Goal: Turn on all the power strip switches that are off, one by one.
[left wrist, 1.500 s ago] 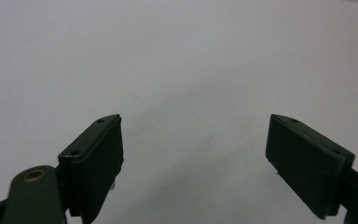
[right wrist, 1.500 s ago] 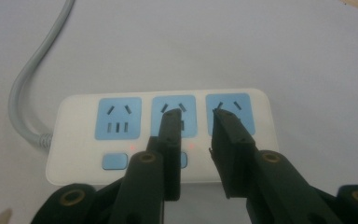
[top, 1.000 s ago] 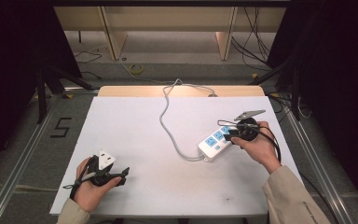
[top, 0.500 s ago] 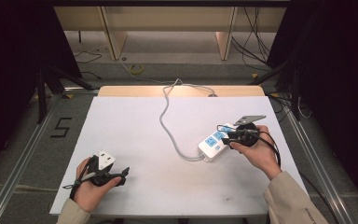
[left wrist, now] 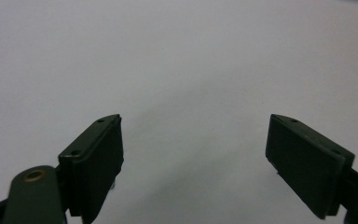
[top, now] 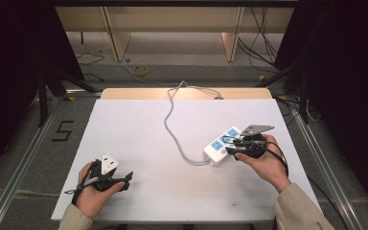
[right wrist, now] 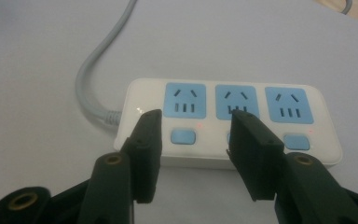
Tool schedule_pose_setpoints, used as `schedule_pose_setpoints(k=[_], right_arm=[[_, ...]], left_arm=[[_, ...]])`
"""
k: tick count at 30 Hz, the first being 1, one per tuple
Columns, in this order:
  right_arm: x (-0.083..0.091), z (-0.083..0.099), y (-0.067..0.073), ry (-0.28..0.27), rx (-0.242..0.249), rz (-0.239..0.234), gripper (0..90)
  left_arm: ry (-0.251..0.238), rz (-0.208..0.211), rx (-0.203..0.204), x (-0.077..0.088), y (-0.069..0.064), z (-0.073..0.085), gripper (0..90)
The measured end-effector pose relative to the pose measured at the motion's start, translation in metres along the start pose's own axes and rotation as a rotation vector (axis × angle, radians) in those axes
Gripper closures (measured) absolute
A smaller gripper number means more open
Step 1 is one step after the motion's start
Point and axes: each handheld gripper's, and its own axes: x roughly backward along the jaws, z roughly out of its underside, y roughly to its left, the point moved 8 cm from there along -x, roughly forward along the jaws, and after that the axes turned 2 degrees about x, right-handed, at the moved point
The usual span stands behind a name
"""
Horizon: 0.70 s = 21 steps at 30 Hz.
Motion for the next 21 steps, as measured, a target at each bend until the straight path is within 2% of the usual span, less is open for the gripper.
schedule_pose_setpoints(k=[12,21], right_arm=[[0.001,0.006,0.01,-0.015,0.012,-0.014,47.4],[0.003,0.013,0.015,-0.062,0.009,-0.002,40.3]], left_arm=[[0.0,0.003,0.001,0.0,-0.001,0.0,18.8],[-0.002,0.005,0.004,0.0,-0.001,0.0,18.8]])
